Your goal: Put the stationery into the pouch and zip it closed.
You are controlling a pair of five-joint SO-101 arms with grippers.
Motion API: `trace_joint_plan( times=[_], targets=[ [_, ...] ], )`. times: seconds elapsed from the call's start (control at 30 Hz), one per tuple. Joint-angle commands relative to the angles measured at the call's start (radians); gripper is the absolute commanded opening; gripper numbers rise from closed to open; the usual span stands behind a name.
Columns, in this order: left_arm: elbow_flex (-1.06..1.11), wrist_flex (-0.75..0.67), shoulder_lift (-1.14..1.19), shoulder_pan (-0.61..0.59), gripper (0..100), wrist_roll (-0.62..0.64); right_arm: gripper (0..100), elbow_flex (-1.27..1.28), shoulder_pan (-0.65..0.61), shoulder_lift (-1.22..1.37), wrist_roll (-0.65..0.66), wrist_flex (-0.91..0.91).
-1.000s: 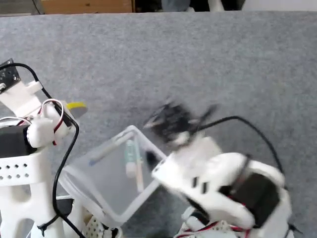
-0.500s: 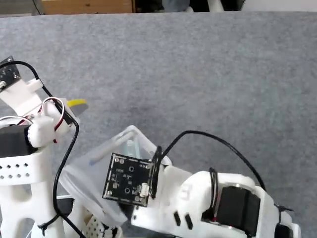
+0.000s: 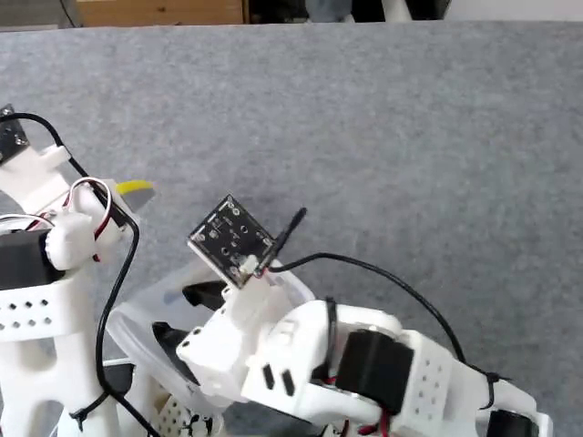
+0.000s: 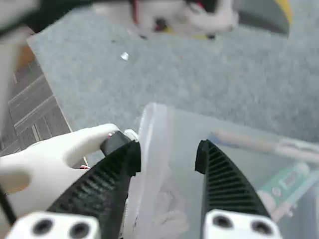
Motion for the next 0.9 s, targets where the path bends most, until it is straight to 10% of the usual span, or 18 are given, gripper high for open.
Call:
trace_joint_plan(
  times=[0.0,0.47,0.87],
  targets=[
    [-0.008,-0.02,0.0,-0.015,31,0.008,19.4,0.027,0.009,0.013,-0.034,-0.023],
    [-0.012,-0.02,0.0,-0.015,31,0.008,44.7,0.104,-0.084,0.015,-0.025,-0.023],
    [-0.013,-0.02,0.0,-0.015,31,0.008,44.9,0.294,-0.129,0.016,-0.021,-0.172]
  ],
)
